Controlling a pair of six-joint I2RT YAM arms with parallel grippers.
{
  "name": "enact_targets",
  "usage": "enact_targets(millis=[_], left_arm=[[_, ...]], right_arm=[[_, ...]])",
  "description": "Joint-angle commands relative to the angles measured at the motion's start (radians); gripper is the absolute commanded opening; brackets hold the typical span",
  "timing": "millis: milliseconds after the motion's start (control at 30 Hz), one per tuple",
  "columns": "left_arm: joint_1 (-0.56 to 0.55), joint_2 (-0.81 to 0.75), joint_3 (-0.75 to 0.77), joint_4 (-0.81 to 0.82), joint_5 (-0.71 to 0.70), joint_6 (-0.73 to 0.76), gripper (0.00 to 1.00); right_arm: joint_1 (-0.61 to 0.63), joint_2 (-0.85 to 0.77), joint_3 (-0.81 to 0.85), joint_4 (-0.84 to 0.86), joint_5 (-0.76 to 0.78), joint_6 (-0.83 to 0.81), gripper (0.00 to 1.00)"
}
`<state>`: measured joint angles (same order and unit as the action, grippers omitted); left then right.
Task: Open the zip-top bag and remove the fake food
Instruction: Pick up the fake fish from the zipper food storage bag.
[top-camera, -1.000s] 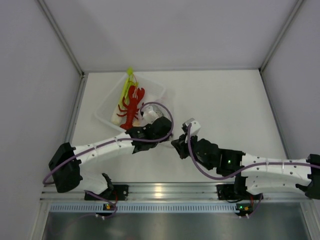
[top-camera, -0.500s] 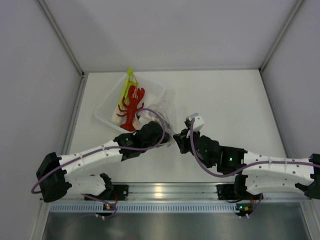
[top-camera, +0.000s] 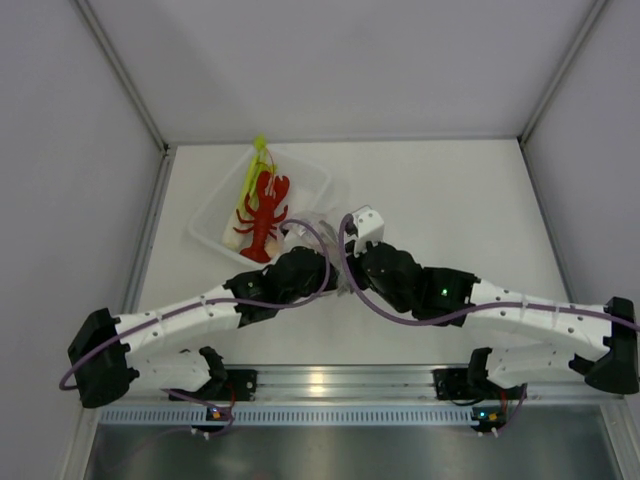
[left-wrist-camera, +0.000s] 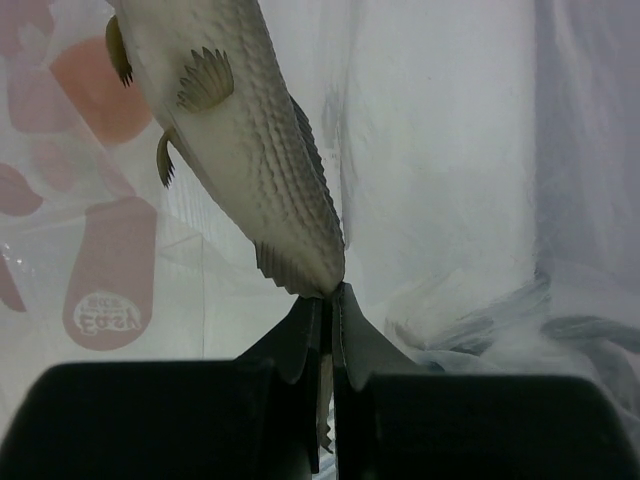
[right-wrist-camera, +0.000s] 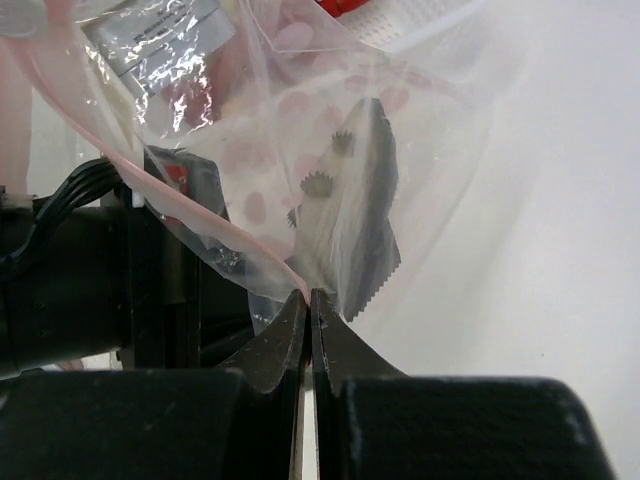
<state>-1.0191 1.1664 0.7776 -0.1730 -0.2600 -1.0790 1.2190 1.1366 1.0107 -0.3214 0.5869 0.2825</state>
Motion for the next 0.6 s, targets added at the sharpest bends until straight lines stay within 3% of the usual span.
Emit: enact_targets(millis=[0, 333, 567], left_arm=[[-0.024, -0.022, 0.012, -0.005, 0.096, 0.102, 0.00], [-0.059, 0.021, 0.037, -0.003, 0.200, 0.226, 0.00], [-0.085, -0.037, 0.042, -0.003, 0.194, 0.306, 0.00]], right_arm=[[-0.085, 0.026, 0.086, -0.105, 0.070, -0.051, 0.00], [-0.183, 0.113, 0.206, -0.234, 0.076, -0.016, 0.00], [-0.249, 0.134, 0.171, -0.272, 0.039, -0.002, 0.00]])
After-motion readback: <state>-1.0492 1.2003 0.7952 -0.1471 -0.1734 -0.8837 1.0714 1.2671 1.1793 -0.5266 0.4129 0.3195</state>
